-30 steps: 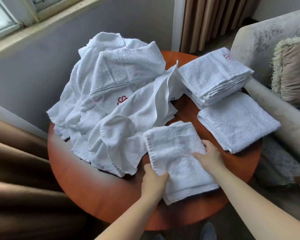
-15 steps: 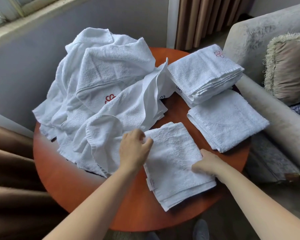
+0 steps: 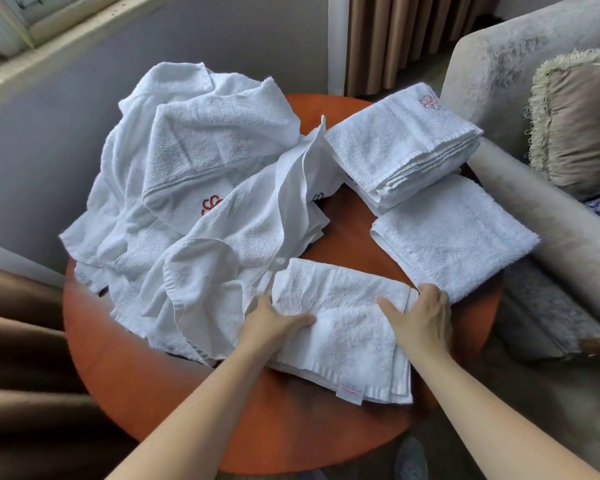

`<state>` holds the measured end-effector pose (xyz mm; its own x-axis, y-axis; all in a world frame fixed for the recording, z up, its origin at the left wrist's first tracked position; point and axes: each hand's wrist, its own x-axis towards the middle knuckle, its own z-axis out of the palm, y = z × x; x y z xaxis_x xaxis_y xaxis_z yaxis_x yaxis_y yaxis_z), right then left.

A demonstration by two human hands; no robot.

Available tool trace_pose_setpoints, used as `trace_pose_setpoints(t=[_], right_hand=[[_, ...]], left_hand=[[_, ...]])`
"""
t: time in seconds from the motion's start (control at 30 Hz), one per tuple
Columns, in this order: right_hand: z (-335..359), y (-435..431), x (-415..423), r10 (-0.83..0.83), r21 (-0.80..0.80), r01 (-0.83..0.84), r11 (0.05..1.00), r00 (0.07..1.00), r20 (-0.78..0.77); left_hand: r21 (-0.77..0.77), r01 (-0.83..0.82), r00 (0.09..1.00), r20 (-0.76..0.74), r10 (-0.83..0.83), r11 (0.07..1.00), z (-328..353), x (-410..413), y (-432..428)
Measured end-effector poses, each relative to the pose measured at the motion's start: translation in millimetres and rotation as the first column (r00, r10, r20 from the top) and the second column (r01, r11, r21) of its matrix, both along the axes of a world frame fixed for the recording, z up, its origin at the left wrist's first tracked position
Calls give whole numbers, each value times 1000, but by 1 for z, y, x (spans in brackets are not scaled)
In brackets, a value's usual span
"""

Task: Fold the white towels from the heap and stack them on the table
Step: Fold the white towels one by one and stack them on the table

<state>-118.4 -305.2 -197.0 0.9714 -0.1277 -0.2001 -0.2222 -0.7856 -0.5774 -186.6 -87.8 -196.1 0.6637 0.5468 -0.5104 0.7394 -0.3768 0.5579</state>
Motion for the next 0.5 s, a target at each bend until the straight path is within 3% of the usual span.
trace_pose_setpoints(t=[0.13,0.27,0.4,0.5], right_hand=[[11,8,-4,-88,71,110,991,962,-258],[14,10,-7,-109,210,199,957,921,-373],[15,5,-13,-38,484,398,779,801,-597],[29,3,-17,86,579,452,678,734,-674]], left_hand=[[-35,-64,997,30,65,997,2,-5,-13],[-135,-178,980,60,188,975,13,-8,-18],[-434,-312,932,34,362,845,22,-15,-19],[-621,-296,935,-32,354,726,33,-25,-20]])
